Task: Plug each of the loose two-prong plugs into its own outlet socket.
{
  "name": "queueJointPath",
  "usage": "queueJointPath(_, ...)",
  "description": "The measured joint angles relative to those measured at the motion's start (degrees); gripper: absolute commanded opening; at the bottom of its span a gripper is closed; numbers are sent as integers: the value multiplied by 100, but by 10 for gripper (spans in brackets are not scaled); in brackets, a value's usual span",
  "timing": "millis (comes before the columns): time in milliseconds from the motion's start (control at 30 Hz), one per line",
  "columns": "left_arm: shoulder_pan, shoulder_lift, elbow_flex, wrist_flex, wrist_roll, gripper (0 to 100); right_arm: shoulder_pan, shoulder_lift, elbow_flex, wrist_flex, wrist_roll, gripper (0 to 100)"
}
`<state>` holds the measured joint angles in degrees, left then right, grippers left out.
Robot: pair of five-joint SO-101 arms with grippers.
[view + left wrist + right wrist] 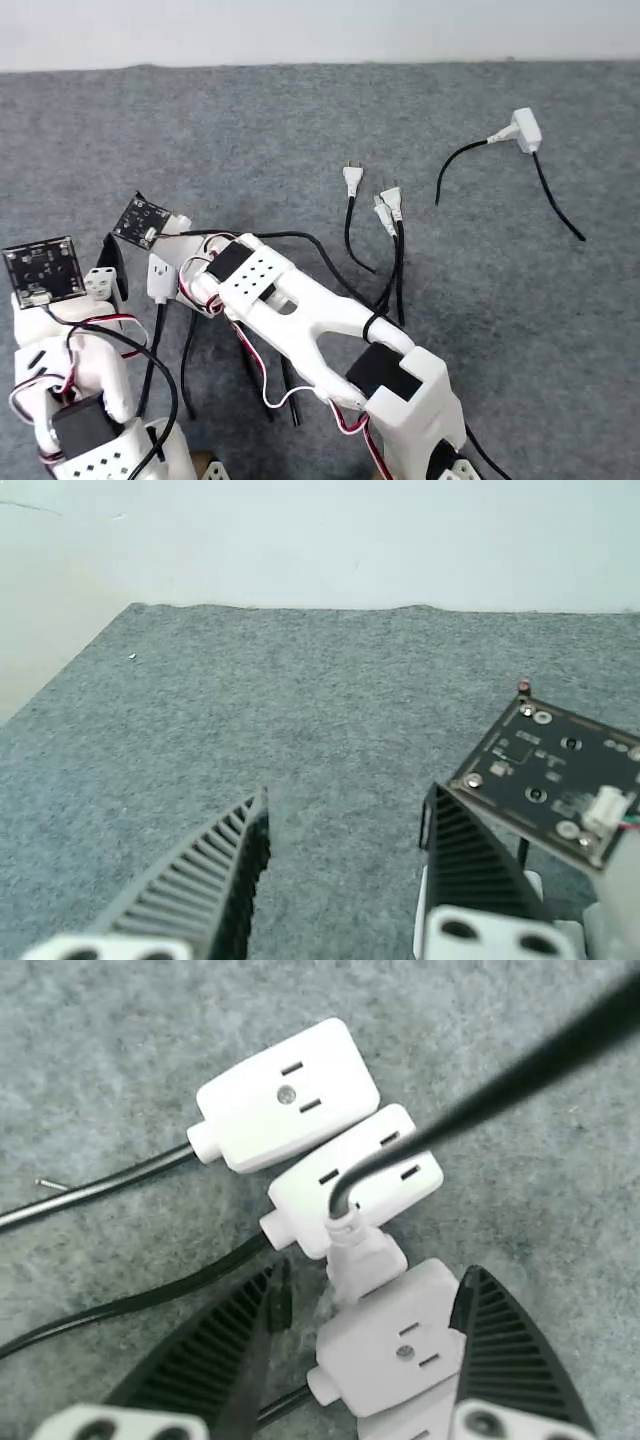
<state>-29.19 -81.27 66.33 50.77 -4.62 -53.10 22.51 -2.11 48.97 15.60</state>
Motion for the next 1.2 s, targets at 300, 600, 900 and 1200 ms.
queueJointPath(300, -9, 0, 0, 0, -9, 244, 0, 220, -9, -202, 246, 254)
queueJointPath(600, -9, -18, 0, 18, -9, 244, -9, 967, -633, -264, 484, 228)
queueJointPath(900, -9, -18, 0, 26, -9, 244, 26, 1354, -1257, 26, 686, 9)
queueJointPath(1200, -9, -18, 0, 26, -9, 244, 53, 1354, -1327, 466, 712, 9)
